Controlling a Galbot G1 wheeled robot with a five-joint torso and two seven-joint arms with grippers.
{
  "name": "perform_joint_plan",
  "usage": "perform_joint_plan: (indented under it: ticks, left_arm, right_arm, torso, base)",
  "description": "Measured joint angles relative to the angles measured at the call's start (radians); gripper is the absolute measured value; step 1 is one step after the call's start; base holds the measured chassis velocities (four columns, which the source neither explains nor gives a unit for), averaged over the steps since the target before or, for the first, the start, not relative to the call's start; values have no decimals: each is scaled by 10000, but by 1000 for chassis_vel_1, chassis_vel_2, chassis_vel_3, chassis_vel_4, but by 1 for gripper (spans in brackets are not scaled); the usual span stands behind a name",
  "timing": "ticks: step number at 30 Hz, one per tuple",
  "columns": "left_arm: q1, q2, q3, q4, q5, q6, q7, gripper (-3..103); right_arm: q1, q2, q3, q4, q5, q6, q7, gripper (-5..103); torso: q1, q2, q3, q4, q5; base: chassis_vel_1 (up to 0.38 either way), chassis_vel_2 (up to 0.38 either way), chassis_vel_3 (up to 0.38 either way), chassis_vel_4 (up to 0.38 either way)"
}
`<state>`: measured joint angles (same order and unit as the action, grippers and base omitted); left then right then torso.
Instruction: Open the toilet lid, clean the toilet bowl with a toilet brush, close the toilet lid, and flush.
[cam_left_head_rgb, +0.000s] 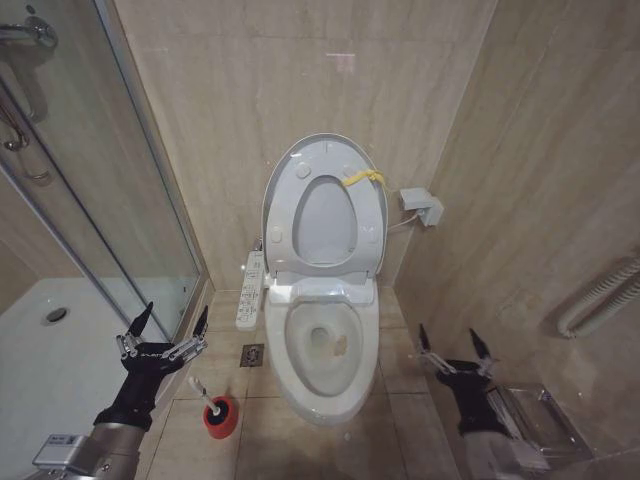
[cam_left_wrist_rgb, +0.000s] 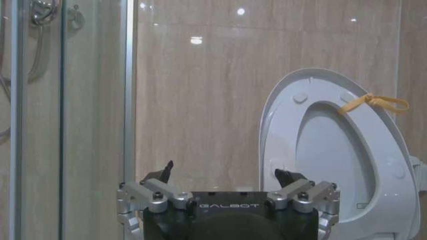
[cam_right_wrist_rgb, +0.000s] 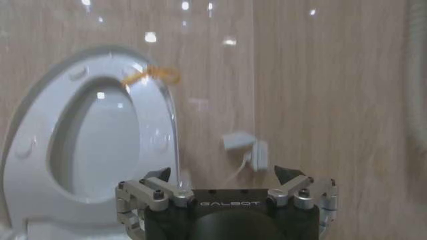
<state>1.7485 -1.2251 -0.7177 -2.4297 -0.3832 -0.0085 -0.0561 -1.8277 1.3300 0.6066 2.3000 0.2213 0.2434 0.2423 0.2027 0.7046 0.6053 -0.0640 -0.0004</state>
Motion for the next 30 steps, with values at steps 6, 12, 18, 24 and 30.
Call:
perform_joint_plan:
  ticks: [6,12,18,24,30]
  left_arm:
    - [-1,0,0,0,0,0,0,100]
    - [-1,0,0,0,0,0,0,100]
    - [0,0,0,0,0,0,0,100]
    - [-1,0,0,0,0,0,0,100]
    - [-1,0,0,0,0,0,0,100]
  right_arm:
    - [-557,155,231,713,-60,375,-171,100]
    - [-549,275,-169,639,-499,678,-404,100]
    - [-498,315,-269,616,-554,678,-414,100]
    - [-471,309,-279,587,-552,668,-414,100]
    - [-459,305,-284,577,-545,662,-413,100]
  torso:
    - [1,0,1,0,1]
    - [2,-1,2,1,4]
    - [2,-1,2,1,4]
    - [2,-1,2,0,4]
    - [2,-1,2,0,4]
  base:
    - [0,0,0,0]
    - [0,0,0,0]
    - [0,0,0,0]
    - [0,0,0,0]
    - [0,0,0,0]
